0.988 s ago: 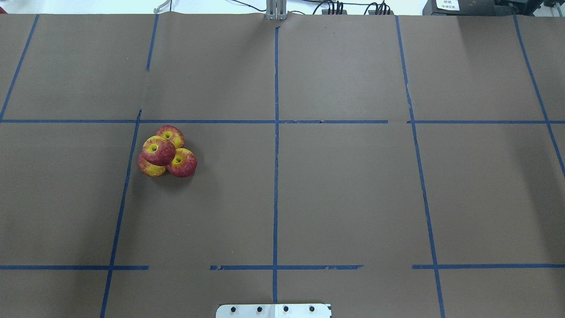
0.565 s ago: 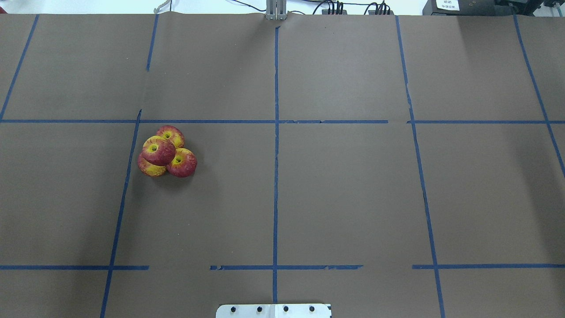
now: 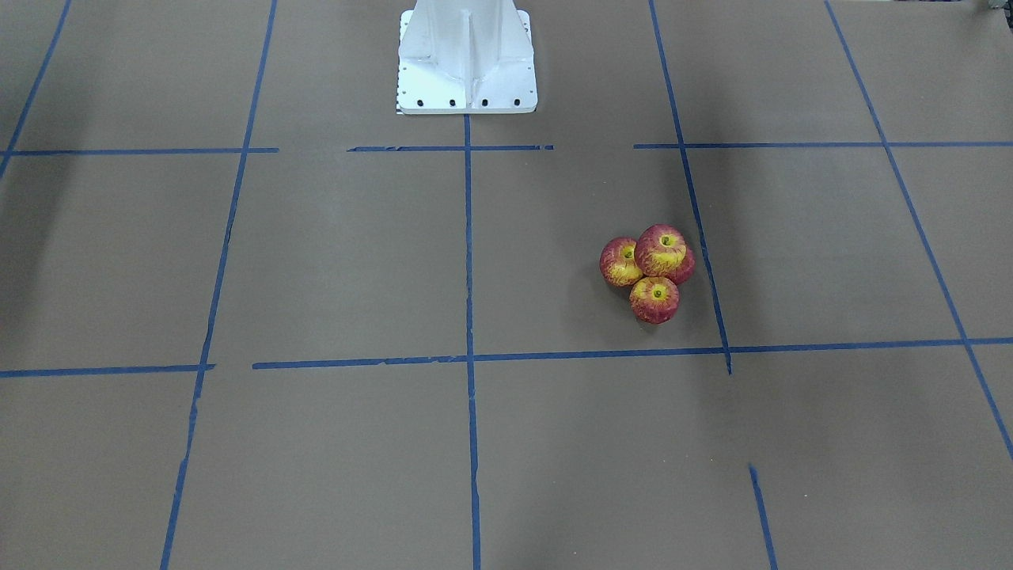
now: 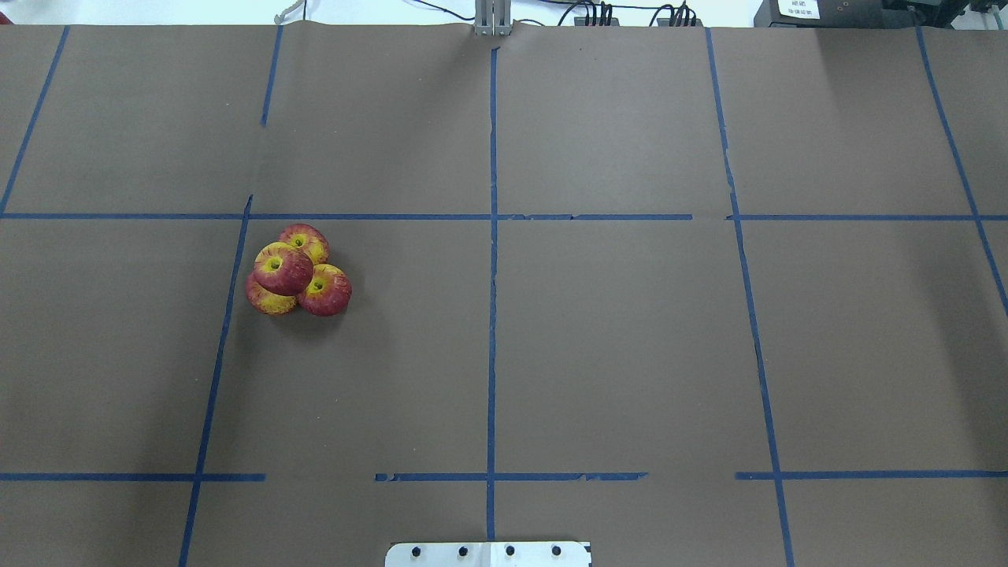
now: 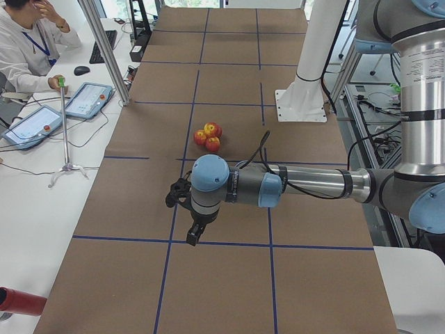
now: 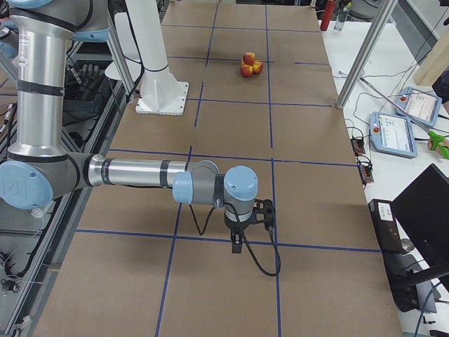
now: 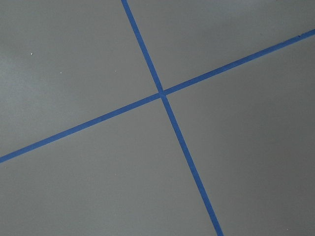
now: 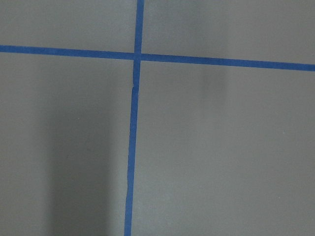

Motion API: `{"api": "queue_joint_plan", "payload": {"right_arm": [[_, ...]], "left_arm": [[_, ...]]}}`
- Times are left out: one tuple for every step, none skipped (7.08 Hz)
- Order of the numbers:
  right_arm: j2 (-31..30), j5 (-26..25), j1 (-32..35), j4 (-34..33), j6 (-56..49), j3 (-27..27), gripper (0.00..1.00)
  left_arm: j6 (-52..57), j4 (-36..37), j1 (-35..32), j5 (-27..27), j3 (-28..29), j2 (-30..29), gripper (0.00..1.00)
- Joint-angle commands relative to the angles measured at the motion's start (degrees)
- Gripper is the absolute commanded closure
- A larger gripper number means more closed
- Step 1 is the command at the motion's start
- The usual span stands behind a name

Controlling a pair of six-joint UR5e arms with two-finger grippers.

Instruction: Stack apples

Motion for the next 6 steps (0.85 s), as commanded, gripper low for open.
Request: {"api": "queue_joint_plan", "payload": {"right_arm": [[0.0,0.0,0.0,0.0,0.0,0.0,0.00],[0.0,0.0,0.0,0.0,0.0,0.0,0.00],[0.0,0.0,0.0,0.0,0.0,0.0,0.00],[0.0,0.0,0.0,0.0,0.0,0.0,0.00],[0.0,0.0,0.0,0.0,0.0,0.0,0.00],[0.0,0.0,0.0,0.0,0.0,0.0,0.00]], "left_arm": [[0.0,0.0,-0.3,0.1,-0.4,0.3,0.00],[0.0,0.0,-0.3,0.0,0.0,0.2,0.00],[0.0,0.0,-0.3,0.1,-0.8,0.3,0.00],[-0.1,0.0,-0.2,0.0,0.5,-0.1,0.00],[-0.1,0.0,-0.2,0.1,0.0,-0.6,0.00],[0.0,0.0,-0.1,0.1,1.2,-1.0,0.00]]}}
